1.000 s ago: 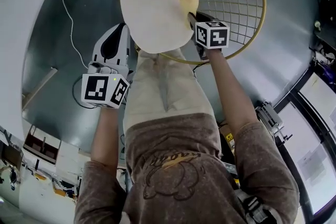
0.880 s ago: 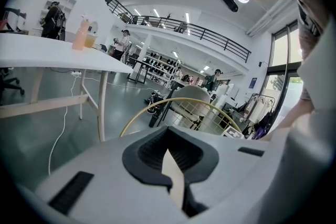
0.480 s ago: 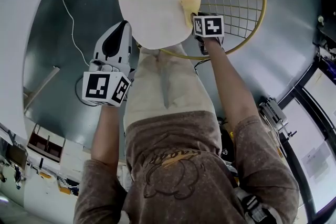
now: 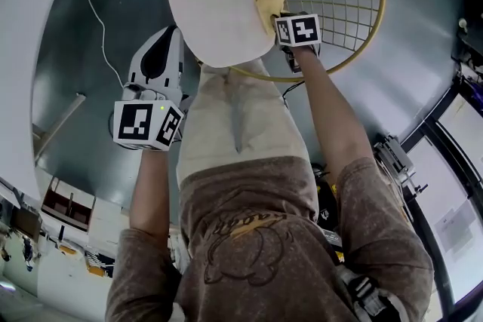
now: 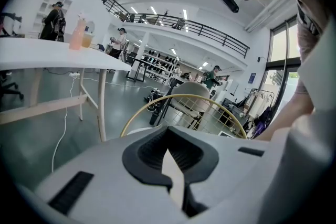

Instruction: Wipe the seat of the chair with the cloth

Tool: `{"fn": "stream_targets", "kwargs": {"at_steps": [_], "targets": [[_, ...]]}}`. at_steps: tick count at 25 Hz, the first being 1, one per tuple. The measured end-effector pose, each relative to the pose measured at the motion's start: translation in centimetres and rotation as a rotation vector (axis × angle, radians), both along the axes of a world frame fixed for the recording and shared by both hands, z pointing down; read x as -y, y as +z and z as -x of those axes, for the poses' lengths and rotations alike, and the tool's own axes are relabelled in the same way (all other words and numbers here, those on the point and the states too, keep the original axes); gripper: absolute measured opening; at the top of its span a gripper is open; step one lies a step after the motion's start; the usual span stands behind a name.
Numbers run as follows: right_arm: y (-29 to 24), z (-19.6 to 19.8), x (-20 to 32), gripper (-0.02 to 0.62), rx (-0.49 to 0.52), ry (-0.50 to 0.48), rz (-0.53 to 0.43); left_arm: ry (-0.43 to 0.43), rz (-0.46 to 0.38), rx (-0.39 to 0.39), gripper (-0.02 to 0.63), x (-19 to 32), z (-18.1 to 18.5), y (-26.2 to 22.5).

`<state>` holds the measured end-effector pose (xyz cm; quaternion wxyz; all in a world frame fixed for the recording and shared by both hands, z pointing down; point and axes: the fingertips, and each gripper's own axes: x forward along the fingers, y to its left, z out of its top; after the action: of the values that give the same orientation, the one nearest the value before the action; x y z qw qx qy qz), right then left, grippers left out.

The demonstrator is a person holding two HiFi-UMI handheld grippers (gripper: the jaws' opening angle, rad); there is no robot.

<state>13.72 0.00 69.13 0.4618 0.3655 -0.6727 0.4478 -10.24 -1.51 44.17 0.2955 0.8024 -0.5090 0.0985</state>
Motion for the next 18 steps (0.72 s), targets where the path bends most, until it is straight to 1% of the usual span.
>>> {"fn": "stream_targets", "kwargs": {"at_steps": [3, 7, 10, 13, 18], "targets": [[-0.1, 0.9, -0.4, 0.069, 0.026, -0.012, 0.010, 0.017, -0.013, 0.018, 0.009, 0.3, -0.1, -0.2], [0.2, 3.2, -1.7, 0.069, 0.055, -0.053, 0.031, 0.020, -0.009, 0.012, 0.009, 0.4, -0.2, -0.1], [0.3, 4.6, -2.2, 0.069, 0.066, -0.059, 0.026, 0.014, -0.005, 0.002, 0.009, 0.4, -0.1, 0.1], [0.0, 7.0, -3.0, 0.069, 0.127, -0.088, 0.040, 0.011, 0.002, -0.001, 0.009, 0.3, 0.1, 0.3], [-0.1, 11.5, -4.8, 0.068, 0.192, -0.142, 0.060, 0.009, 0.007, -0.007, 0.009, 0.0, 0.1, 0.6]]}}
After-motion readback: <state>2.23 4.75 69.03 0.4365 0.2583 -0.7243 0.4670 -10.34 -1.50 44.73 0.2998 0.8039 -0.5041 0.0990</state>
